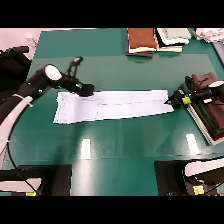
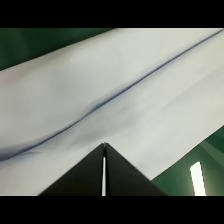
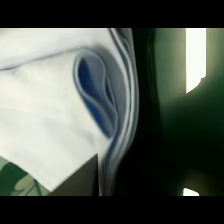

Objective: Fold the shirts.

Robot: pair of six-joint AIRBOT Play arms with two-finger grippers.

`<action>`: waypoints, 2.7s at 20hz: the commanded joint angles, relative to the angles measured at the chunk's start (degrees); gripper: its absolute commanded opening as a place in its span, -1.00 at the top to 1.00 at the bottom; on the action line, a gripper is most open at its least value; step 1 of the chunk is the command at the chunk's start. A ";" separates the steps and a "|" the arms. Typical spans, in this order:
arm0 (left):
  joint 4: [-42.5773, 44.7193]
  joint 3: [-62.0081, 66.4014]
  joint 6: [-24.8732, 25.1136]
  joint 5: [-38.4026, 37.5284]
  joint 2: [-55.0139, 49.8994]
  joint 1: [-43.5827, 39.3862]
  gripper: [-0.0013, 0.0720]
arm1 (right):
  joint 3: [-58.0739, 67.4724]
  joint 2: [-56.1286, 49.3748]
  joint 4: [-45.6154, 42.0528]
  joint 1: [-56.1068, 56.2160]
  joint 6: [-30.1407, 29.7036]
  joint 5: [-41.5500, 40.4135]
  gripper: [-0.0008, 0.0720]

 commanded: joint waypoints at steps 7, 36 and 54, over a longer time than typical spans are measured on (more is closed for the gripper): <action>-1.68 12.66 -2.43 4.13 -14.95 -9.01 0.89 | 19.26 10.49 2.12 9.09 1.79 6.64 0.93; 21.38 24.57 -2.58 -13.77 16.94 22.88 0.89 | 46.27 -7.41 8.61 66.14 7.02 -22.10 0.12; 18.53 24.39 -2.38 -10.99 14.69 10.93 0.89 | 18.14 -13.07 11.87 39.89 13.64 -10.49 -0.69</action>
